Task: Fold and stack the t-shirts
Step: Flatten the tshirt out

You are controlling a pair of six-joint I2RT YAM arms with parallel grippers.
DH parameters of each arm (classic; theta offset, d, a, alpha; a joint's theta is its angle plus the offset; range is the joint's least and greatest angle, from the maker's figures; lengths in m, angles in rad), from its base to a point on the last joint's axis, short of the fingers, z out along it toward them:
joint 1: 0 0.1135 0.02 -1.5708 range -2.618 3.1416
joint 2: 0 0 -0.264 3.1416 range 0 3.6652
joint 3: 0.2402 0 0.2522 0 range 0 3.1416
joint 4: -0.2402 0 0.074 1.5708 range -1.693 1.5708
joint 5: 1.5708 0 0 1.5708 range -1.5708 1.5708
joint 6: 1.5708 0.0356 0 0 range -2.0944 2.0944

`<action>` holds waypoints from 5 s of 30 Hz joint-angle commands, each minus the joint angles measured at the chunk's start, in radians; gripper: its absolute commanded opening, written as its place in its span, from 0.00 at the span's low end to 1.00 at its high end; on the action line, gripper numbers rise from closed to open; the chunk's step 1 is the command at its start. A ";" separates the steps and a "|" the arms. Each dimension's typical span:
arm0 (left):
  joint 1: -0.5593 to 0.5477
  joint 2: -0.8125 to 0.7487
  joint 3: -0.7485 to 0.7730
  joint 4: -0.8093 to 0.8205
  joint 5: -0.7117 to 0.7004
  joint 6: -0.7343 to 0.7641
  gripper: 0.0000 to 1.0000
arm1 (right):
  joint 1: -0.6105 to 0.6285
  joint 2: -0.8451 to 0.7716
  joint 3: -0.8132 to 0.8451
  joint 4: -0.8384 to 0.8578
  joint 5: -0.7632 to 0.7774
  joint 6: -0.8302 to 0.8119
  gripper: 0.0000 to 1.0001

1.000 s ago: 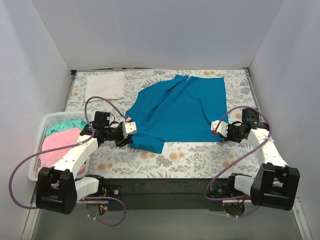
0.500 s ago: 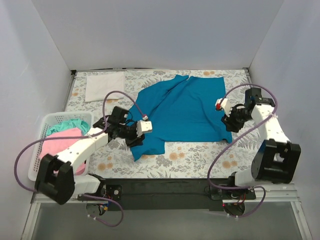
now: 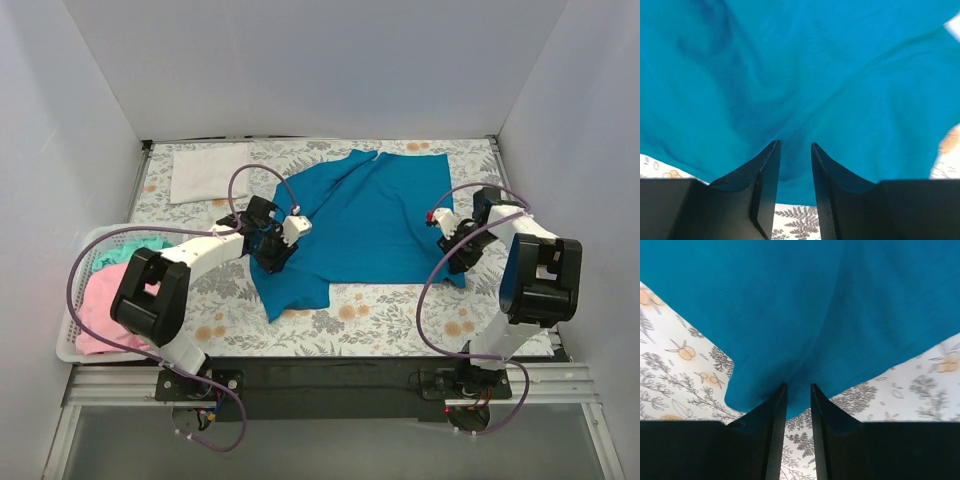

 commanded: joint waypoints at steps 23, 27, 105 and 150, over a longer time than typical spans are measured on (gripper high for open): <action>0.027 0.000 0.376 -0.246 0.193 -0.123 0.28 | -0.039 -0.146 0.189 -0.248 -0.020 -0.071 0.28; 0.084 0.271 0.688 -0.080 0.105 -0.263 0.28 | -0.039 0.035 0.399 -0.196 -0.111 0.092 0.27; 0.172 0.741 1.000 -0.080 -0.127 -0.360 0.25 | -0.005 0.496 0.706 0.095 0.141 0.216 0.18; 0.193 -0.017 0.520 -0.403 0.413 0.007 0.83 | 0.029 -0.216 0.302 -0.310 0.033 -0.127 0.85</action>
